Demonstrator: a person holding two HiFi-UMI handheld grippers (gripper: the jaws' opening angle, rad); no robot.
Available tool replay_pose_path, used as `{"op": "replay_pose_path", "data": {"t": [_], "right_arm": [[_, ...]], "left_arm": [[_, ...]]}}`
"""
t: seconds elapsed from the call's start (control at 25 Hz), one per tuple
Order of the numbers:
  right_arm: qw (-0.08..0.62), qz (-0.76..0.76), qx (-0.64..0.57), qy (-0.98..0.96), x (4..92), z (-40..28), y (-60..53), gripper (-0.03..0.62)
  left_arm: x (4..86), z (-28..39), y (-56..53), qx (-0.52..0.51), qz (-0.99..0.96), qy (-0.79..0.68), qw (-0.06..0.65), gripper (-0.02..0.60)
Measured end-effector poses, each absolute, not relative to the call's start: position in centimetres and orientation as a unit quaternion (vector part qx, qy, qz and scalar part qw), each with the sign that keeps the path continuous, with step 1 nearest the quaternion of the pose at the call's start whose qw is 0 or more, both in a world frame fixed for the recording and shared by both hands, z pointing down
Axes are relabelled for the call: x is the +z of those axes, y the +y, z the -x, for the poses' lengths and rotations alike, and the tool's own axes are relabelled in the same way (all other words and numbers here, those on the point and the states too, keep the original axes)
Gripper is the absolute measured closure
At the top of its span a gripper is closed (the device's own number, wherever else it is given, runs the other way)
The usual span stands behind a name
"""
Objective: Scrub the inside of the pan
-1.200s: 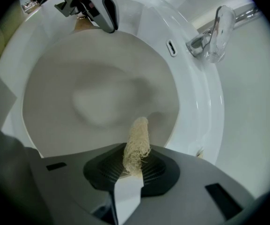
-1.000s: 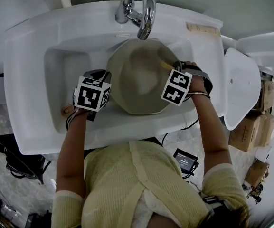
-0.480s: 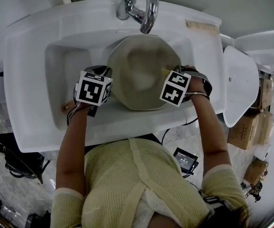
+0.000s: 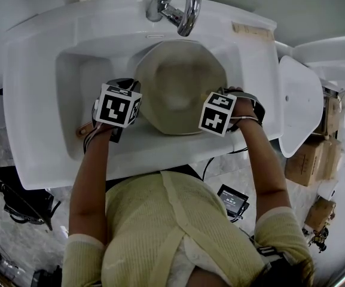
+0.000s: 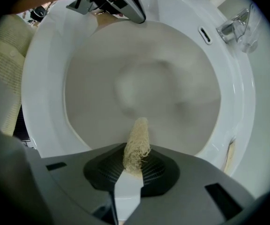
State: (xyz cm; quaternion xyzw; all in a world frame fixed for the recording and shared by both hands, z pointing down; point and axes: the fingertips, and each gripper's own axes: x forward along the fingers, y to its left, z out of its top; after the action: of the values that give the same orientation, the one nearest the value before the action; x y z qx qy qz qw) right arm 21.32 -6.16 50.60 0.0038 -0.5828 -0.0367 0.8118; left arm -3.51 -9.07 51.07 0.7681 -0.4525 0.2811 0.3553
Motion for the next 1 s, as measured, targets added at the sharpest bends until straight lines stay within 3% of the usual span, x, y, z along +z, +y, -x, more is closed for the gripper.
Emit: {"op": "replay_pose_path", "data": {"t": [0.56, 1.0], "right_arm": [[0.823, 0.071, -0.012, -0.563, 51.1, -19.4, -2.6, 0.508], [0.789, 0.125, 0.042, -0.600, 51.2, -16.2, 0.0, 0.508]], "left_arm": [[51.1, 3.4, -9.1, 0.279, -0.769, -0.452, 0.357, 0.480], [51.0, 3.4, -9.2, 0.278, -0.772, -0.450, 0.352, 0.480]]}}
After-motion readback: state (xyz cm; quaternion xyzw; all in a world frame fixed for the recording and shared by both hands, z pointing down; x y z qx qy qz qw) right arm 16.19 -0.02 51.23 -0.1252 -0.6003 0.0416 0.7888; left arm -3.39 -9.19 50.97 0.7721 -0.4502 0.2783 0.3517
